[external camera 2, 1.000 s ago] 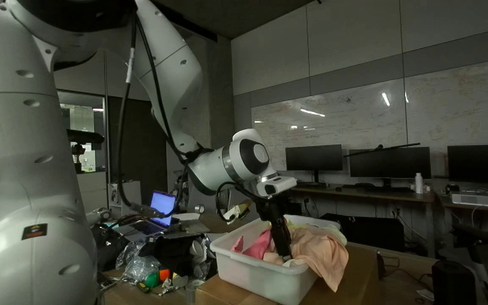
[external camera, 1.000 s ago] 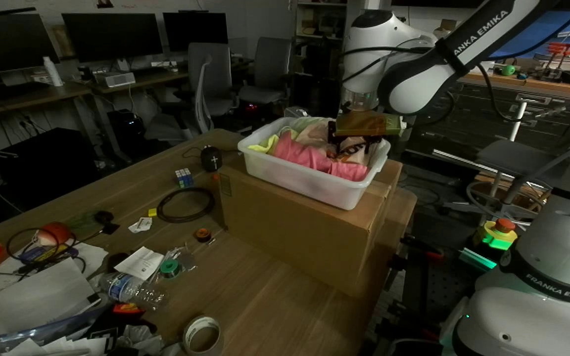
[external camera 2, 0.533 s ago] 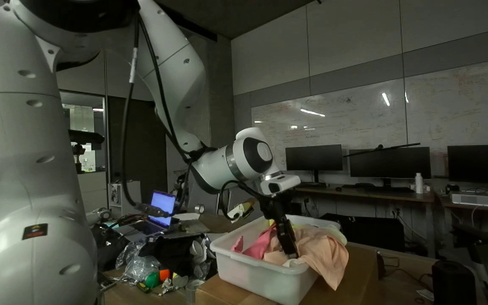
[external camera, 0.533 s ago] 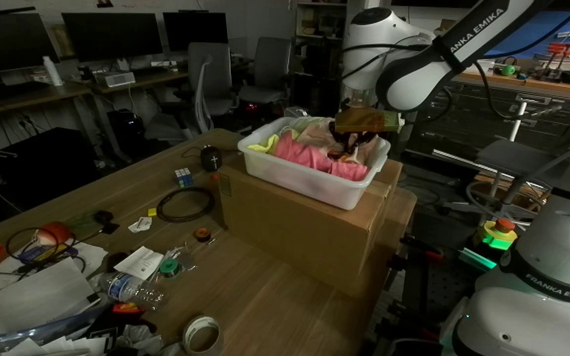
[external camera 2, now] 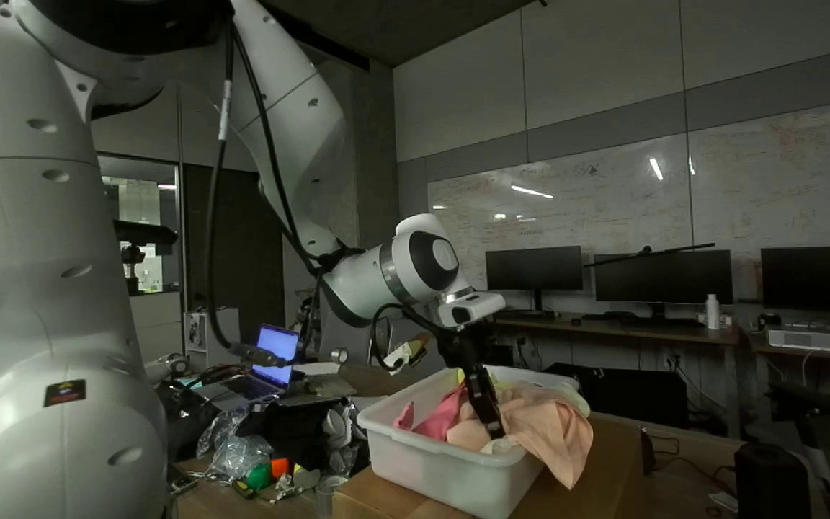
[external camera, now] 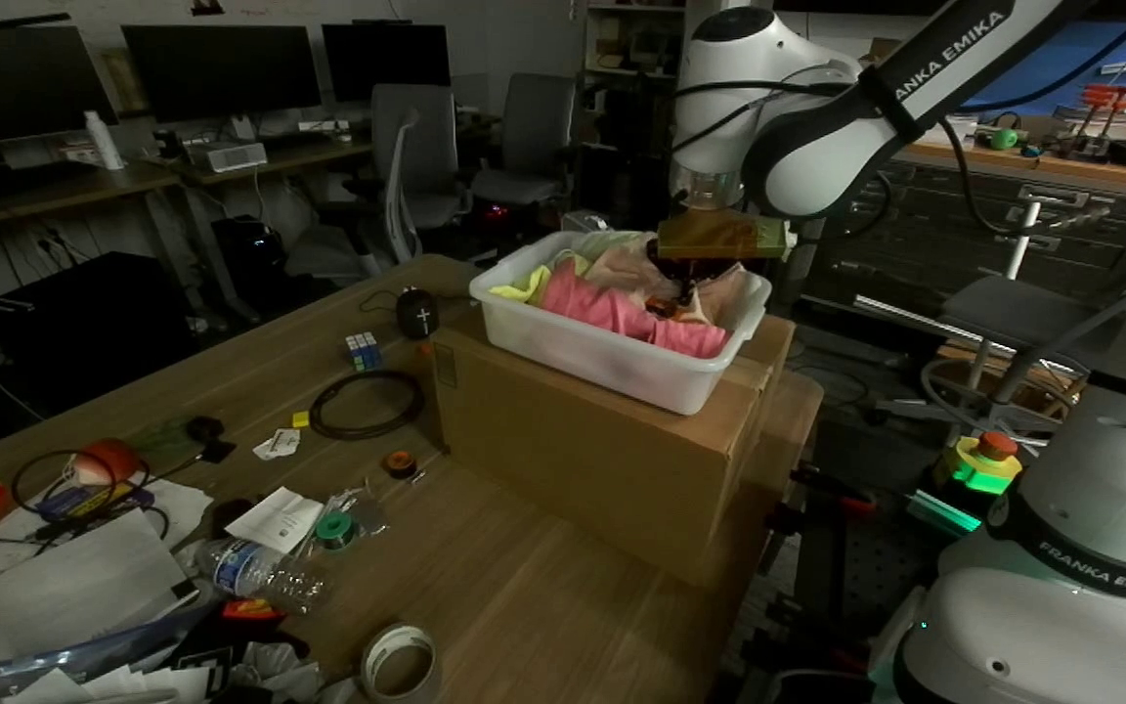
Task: Remove the clothes from the white bin and put them on the table
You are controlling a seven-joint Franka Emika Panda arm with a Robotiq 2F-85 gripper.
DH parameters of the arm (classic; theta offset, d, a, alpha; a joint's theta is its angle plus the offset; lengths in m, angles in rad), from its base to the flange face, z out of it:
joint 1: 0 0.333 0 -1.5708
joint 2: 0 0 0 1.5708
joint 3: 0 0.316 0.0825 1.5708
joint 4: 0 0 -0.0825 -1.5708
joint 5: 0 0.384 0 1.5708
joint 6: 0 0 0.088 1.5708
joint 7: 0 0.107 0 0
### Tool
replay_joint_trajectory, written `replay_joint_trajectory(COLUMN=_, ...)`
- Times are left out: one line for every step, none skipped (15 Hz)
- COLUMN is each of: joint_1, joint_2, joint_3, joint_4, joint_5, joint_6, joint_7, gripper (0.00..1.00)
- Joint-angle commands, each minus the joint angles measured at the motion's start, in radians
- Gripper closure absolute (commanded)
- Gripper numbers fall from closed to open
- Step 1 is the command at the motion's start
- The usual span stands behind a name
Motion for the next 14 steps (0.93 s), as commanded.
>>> replay_joint_trajectory(joint_1=0.017, joint_2=-0.1, joint_3=-0.023, joint_4=-0.018, joint_5=-0.017, joint_6=0.011, joint_7=-0.006, gripper=0.97)
replay_joint_trajectory(joint_1=0.012, joint_2=-0.128, joint_3=-0.02, joint_4=-0.017, joint_5=-0.019, joint_6=0.004, joint_7=-0.008, gripper=0.96)
replay_joint_trajectory(joint_1=0.007, joint_2=-0.163, joint_3=-0.018, joint_4=-0.016, joint_5=-0.022, joint_6=-0.003, joint_7=-0.011, gripper=0.96)
replay_joint_trajectory(joint_1=-0.001, joint_2=-0.195, joint_3=-0.014, joint_4=-0.014, joint_5=-0.027, joint_6=-0.006, joint_7=-0.008, gripper=0.96)
replay_joint_trajectory(joint_1=-0.01, joint_2=-0.24, joint_3=-0.008, joint_4=-0.012, joint_5=-0.031, joint_6=-0.016, joint_7=-0.005, gripper=0.96)
replay_joint_trajectory(joint_1=-0.02, joint_2=-0.278, joint_3=-0.003, joint_4=-0.009, joint_5=-0.032, joint_6=-0.02, joint_7=-0.004, gripper=0.96)
replay_joint_trajectory(joint_1=-0.033, joint_2=-0.316, joint_3=0.005, joint_4=-0.006, joint_5=-0.039, joint_6=-0.019, joint_7=0.005, gripper=0.96)
replay_joint_trajectory(joint_1=-0.042, joint_2=-0.354, joint_3=0.009, joint_4=-0.002, joint_5=-0.037, joint_6=-0.024, joint_7=0.0, gripper=0.96)
replay_joint_trajectory(joint_1=-0.053, joint_2=-0.391, joint_3=0.016, joint_4=0.001, joint_5=-0.041, joint_6=-0.022, joint_7=0.001, gripper=0.96)
replay_joint_trajectory(joint_1=-0.062, joint_2=-0.424, joint_3=0.021, joint_4=0.005, joint_5=-0.041, joint_6=-0.023, joint_7=-0.003, gripper=0.96)
replay_joint_trajectory(joint_1=-0.071, joint_2=-0.458, joint_3=0.023, joint_4=0.008, joint_5=-0.032, joint_6=-0.024, joint_7=-0.009, gripper=0.96)
replay_joint_trajectory(joint_1=-0.079, joint_2=-0.487, joint_3=0.029, joint_4=0.008, joint_5=-0.029, joint_6=-0.018, joint_7=-0.01, gripper=0.96)
replay_joint_trajectory(joint_1=-0.085, joint_2=-0.515, joint_3=0.03, joint_4=0.009, joint_5=-0.022, joint_6=-0.018, joint_7=-0.017, gripper=0.96)
replay_joint_trajectory(joint_1=-0.088, joint_2=-0.54, joint_3=0.029, joint_4=0.009, joint_5=-0.015, joint_6=-0.011, joint_7=-0.025, gripper=0.96)
